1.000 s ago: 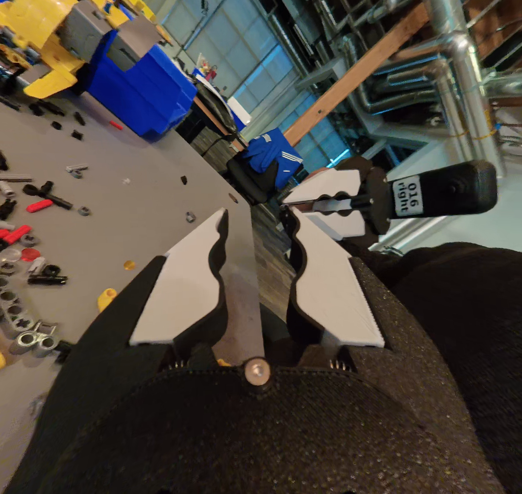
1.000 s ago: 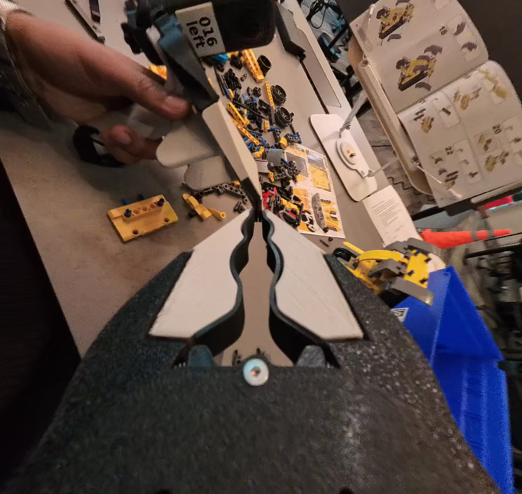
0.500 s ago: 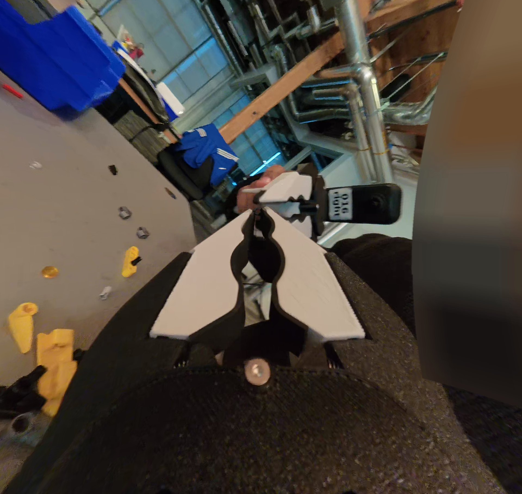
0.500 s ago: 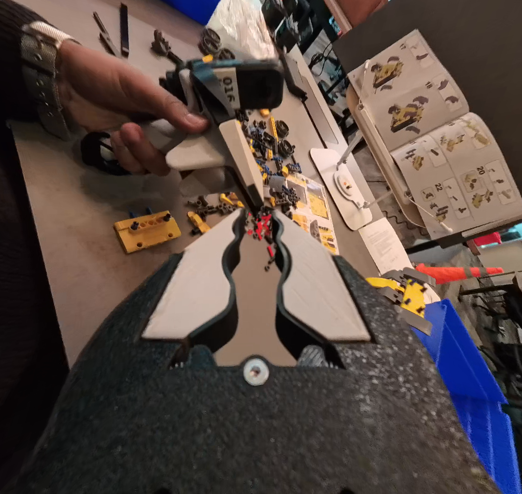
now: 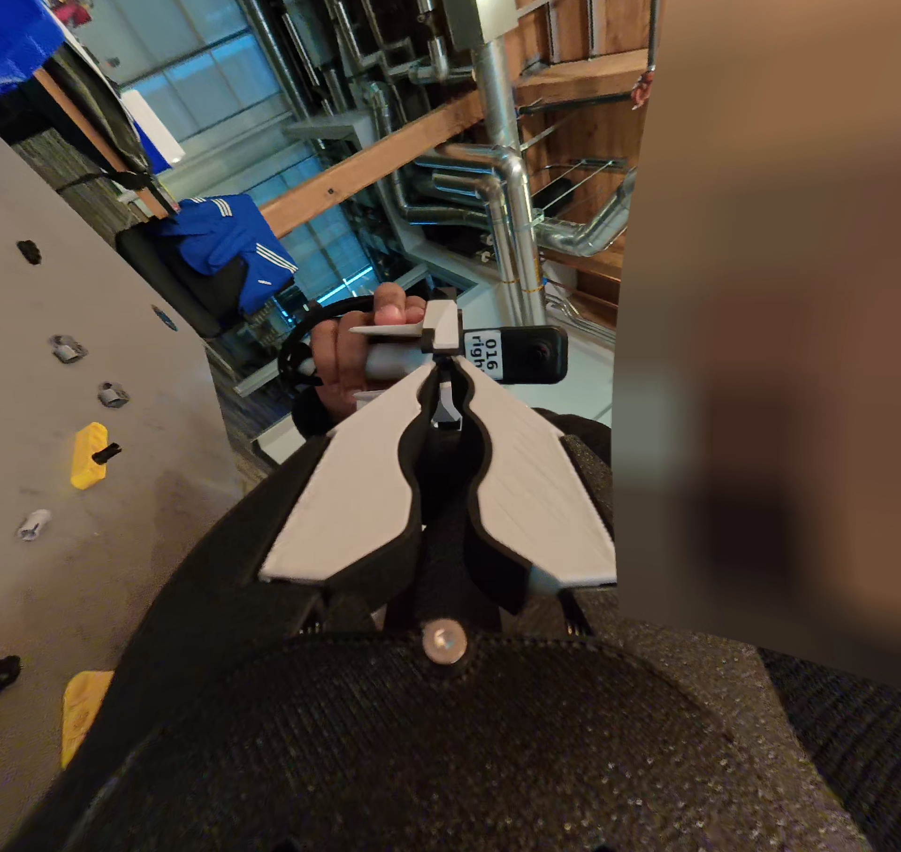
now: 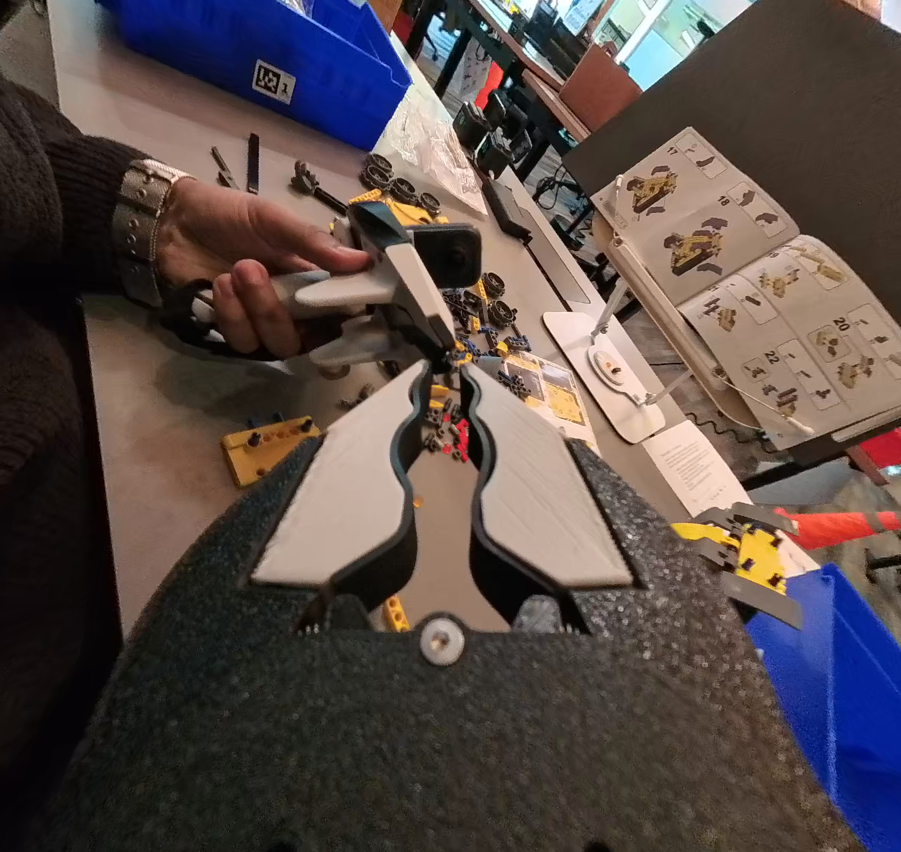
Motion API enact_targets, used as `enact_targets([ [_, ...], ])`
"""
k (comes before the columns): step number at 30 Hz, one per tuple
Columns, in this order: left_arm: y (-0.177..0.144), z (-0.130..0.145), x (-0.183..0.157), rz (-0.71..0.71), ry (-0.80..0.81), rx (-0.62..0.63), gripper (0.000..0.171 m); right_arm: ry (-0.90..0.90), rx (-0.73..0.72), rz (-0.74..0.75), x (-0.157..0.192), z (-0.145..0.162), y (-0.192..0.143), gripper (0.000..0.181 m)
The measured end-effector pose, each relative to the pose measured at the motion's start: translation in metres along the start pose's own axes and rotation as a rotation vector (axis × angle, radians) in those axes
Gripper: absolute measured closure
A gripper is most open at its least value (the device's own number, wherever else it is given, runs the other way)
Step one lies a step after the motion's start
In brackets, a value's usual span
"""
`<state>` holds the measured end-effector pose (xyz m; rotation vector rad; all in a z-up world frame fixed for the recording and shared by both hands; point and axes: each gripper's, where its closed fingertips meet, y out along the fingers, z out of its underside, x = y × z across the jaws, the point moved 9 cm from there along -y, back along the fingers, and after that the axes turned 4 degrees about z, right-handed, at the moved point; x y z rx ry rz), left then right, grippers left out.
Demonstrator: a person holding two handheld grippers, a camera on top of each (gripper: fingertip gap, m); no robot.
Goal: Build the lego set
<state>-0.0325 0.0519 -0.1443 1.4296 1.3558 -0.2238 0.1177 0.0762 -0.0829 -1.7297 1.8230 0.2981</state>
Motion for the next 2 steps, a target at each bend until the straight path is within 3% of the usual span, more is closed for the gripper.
enact_targets([
  [2, -0.0002, 0.0002, 0.0002, 0.009, -0.011, 0.001, 0.170, 0.040, -0.023, -0.009, -0.0005, -0.0001, -0.0002, 0.171],
])
